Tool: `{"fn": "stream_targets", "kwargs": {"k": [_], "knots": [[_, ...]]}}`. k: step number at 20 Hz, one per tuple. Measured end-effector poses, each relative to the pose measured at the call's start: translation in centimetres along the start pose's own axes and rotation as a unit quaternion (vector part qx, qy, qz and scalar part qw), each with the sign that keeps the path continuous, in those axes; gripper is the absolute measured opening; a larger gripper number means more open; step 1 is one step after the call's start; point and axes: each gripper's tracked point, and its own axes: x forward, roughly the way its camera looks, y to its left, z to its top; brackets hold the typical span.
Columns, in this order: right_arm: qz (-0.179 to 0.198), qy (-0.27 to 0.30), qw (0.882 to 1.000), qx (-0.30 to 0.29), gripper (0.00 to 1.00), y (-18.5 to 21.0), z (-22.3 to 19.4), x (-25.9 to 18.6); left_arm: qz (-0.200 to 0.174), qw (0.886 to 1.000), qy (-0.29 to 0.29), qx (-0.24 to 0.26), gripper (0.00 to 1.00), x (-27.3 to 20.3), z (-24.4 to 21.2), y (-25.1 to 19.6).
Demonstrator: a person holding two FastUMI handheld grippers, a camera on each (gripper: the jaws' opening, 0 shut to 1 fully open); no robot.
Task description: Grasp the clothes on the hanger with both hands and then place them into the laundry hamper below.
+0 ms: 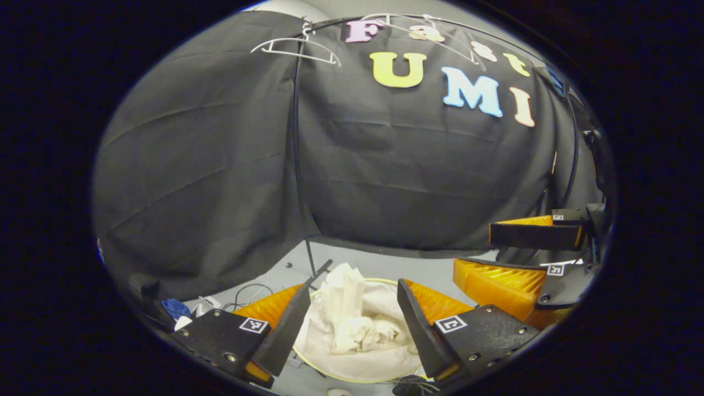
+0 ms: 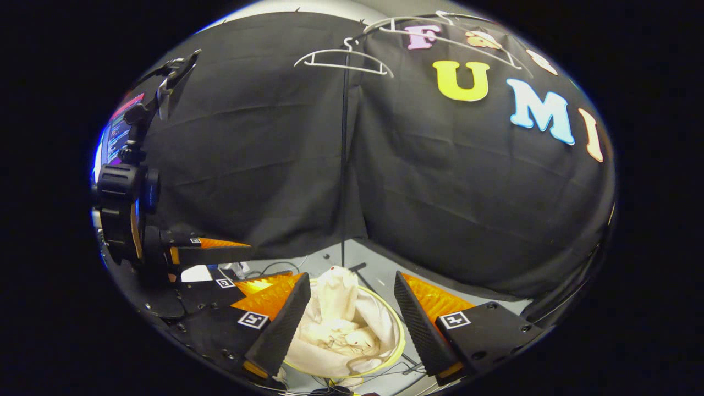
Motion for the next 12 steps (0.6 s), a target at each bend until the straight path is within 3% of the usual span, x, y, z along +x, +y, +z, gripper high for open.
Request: {"fn": "stream_targets", "kwargs": {"k": [3,12], "knots": [[-0.022,-0.038,0.999,0.014,0.99,0.1,3.3,-2.5,-0.013,0.999,-0.040,0.005,0.93,-2.3,4.3,0.4],[-0.104,-0.130,0.985,0.049,0.97,-2.0,12.0,-7.9,-0.039,0.989,-0.141,0.028,0.93,-8.3,15.6,2.7]]}}
